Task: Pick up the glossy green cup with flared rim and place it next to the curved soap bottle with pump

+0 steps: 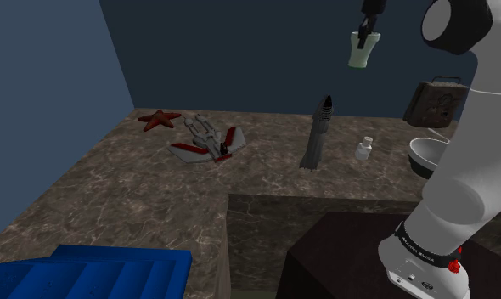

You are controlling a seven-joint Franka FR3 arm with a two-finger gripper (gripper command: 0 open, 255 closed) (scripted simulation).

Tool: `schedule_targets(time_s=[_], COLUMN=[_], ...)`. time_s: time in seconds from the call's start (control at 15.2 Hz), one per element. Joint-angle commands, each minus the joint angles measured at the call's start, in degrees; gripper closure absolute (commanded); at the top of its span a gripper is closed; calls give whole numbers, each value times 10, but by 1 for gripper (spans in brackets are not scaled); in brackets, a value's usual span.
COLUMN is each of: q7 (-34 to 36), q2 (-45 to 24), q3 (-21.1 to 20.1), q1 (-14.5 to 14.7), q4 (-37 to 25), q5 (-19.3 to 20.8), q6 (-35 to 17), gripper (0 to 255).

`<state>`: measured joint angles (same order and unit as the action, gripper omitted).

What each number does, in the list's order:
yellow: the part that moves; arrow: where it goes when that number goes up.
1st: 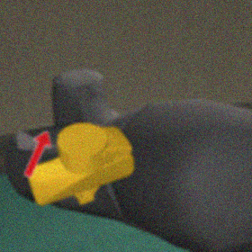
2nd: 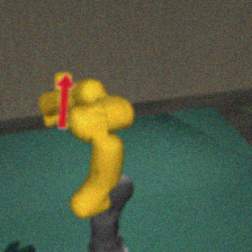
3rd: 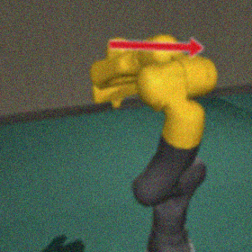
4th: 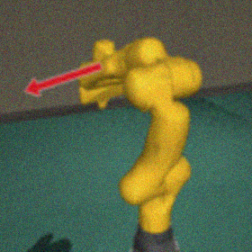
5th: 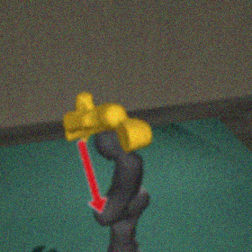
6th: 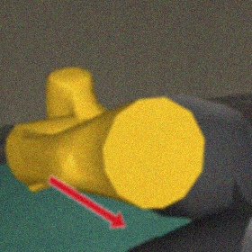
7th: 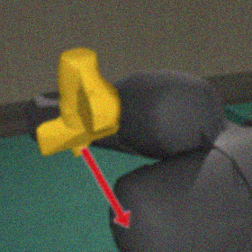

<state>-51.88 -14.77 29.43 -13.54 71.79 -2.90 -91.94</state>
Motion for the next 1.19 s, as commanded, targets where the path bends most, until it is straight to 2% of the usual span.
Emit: schedule_targets(time_s=[0.0, 0.13, 0.59, 1.12], q7=[-3, -6, -65, -147], q2=[-8, -16, 76, 138], q3=[1, 1, 27, 65], q1=[-5, -9, -28, -69], q4=[-26, -49, 69, 138], q5=[-4, -9, 26, 47], q6=[19, 35, -5, -25], gripper=[255, 255, 255, 255])
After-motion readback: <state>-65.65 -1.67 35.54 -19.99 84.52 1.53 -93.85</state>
